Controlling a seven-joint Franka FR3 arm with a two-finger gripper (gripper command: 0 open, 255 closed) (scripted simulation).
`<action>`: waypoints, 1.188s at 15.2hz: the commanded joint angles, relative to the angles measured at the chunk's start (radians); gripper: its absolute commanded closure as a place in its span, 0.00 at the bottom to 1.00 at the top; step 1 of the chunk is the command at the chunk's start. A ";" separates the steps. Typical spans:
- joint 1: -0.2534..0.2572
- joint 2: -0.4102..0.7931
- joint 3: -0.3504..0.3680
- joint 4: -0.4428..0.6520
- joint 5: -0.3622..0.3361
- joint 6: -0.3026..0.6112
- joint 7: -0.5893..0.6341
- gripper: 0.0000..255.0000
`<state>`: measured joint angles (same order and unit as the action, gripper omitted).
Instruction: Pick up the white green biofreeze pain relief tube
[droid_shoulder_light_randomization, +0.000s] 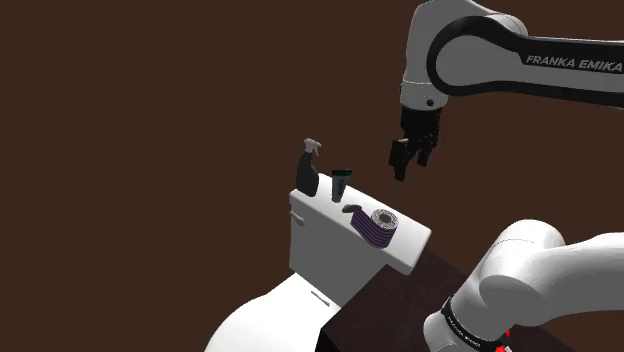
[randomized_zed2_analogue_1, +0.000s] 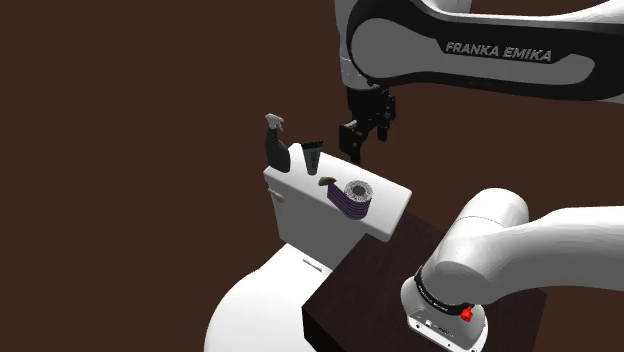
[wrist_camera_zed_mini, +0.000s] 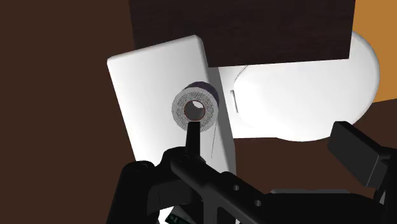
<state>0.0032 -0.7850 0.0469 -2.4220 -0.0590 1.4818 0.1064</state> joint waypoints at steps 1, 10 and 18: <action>0.000 0.000 0.000 0.000 0.000 0.000 0.000 0.00; 0.014 0.208 -0.199 -0.011 -0.102 0.267 -0.351 0.00; 0.052 0.495 -0.342 0.098 -0.082 0.476 -0.669 0.00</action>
<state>0.0497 -0.3368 -0.2757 -2.3470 -0.1491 1.9293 -0.5129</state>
